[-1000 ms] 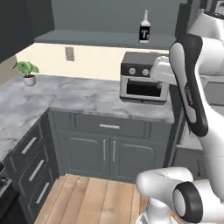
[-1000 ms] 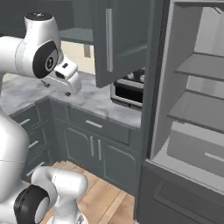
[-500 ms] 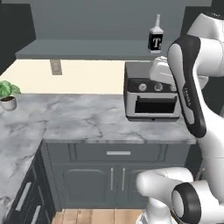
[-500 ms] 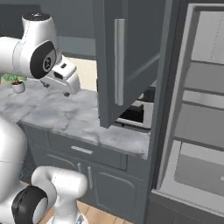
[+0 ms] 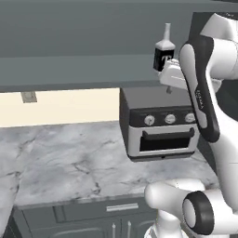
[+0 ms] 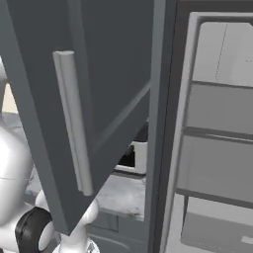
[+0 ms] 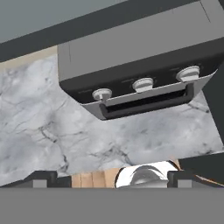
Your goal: There is a bowl on the dining counter. Grab a lemon wedge from the fridge and place it in the bowl. Then get the liquor bottle and glass cup from the cabinet and place them next to the bowl.
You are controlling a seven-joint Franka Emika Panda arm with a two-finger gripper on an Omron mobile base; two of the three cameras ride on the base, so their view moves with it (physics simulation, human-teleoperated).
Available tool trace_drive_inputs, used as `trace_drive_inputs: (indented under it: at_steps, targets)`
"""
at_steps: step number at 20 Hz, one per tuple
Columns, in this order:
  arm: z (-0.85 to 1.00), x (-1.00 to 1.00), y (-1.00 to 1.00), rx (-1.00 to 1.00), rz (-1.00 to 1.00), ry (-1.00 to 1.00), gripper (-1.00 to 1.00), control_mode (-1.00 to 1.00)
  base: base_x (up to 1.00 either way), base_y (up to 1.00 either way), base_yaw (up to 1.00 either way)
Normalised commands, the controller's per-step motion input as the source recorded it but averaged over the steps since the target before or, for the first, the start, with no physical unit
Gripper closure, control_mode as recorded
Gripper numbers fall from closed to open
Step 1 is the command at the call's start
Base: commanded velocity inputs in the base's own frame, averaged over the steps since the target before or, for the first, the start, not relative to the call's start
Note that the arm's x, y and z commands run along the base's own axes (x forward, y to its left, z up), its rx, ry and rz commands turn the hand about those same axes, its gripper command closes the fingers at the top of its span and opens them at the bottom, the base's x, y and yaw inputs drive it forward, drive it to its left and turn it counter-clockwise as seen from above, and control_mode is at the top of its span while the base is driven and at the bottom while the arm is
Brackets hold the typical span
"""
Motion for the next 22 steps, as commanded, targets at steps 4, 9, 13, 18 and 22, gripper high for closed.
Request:
trace_drive_inputs:
  at_steps: [4,9,13,18,22]
  targets:
    - [0.00,0.00,0.00,0.00,0.00,0.00,-1.00,1.00,0.63,0.40,-0.29]
    - [0.07,0.00,0.18,-0.10,-0.04,-0.19,-1.00,-1.00,0.06,0.08,-0.04]
    - [0.42,-0.01,0.14,-0.23,0.02,-0.57,-1.00,-1.00,0.00,0.00,0.00]
    - [0.53,0.04,0.06,-0.26,0.01,-0.50,-1.00,-1.00,0.00,0.00,0.00]
    - [0.48,0.21,0.00,-0.21,0.00,-0.27,-1.00,-1.00,0.00,0.00,0.00]
